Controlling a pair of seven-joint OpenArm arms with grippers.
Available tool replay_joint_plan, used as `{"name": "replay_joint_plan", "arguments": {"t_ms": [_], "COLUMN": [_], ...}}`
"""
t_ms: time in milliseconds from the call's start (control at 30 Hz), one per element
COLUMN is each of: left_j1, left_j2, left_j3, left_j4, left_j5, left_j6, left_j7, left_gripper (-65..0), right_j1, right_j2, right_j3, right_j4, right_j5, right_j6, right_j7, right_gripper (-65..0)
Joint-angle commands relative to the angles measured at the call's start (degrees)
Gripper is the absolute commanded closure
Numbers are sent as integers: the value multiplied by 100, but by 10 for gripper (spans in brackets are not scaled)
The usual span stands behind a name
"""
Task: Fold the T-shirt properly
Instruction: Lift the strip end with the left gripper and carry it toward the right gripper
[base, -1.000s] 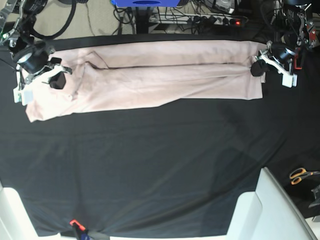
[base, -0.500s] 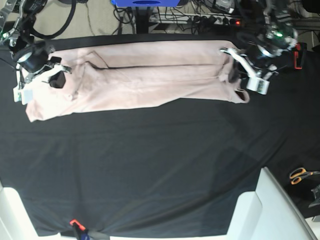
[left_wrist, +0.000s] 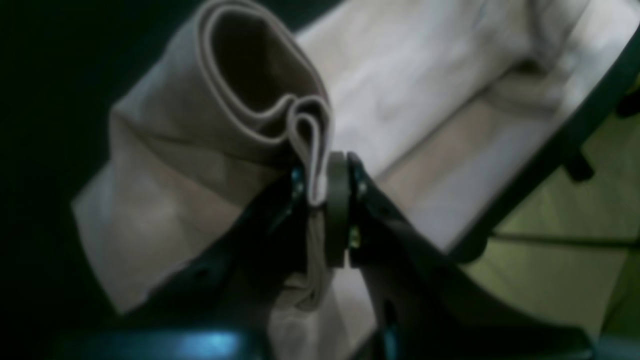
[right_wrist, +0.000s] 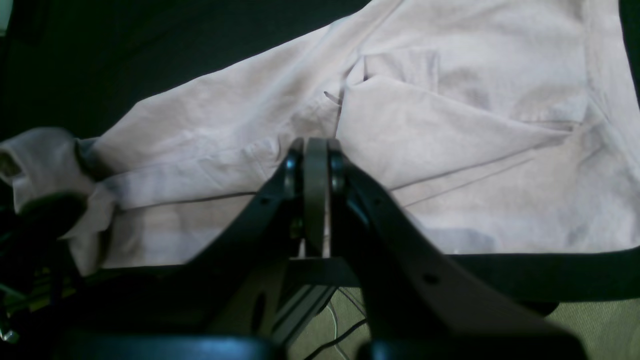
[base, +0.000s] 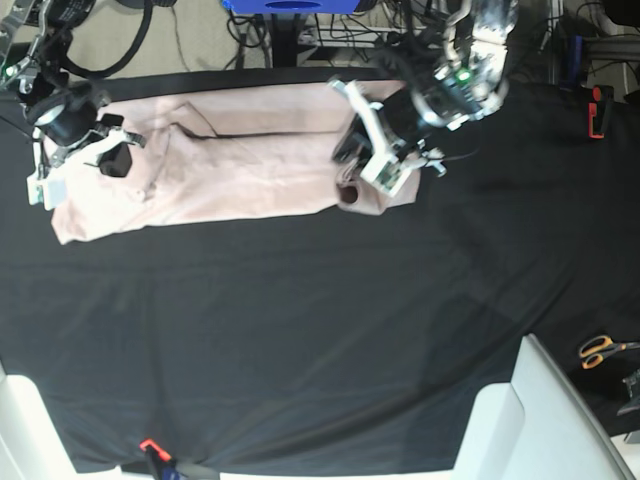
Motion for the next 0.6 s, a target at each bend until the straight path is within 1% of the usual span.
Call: {"name": "replay_joint_plan", "arguments": {"t_ms": [0,133,333,400,500,567], "left_j1": [-130,-499,-974,-1106,-1317,-1431], "left_j2": [-22,-22,-4,-4,-4,-4], "left_j3": [136,830,1630,1850,2202,2386], "left_j4": [20,-253,-648,-789,-1097,-1281], "left_j5": [-73,-38,-38,-38,-38,-73], "left_j6": [29,311,407,531,847,900], "left_j7": [-115,-115,-115,-115,-115,-133], "left_gripper": [0,0,0,0,0,0], "right_j1": [19,19,19,28,37,37], "right_j2": [32,32,32,32,32,32], "right_j3": [12,21,21,30,30,30], "right_j4": [79,79,79,79,79,79], "right_j5": [94,94,94,94,94,94], "right_j6": [27,27,27,27,27,27], "right_j7": [91,91,91,91,91,91], "right_gripper": [-15,-15,-15,-15,-15,-15]}}
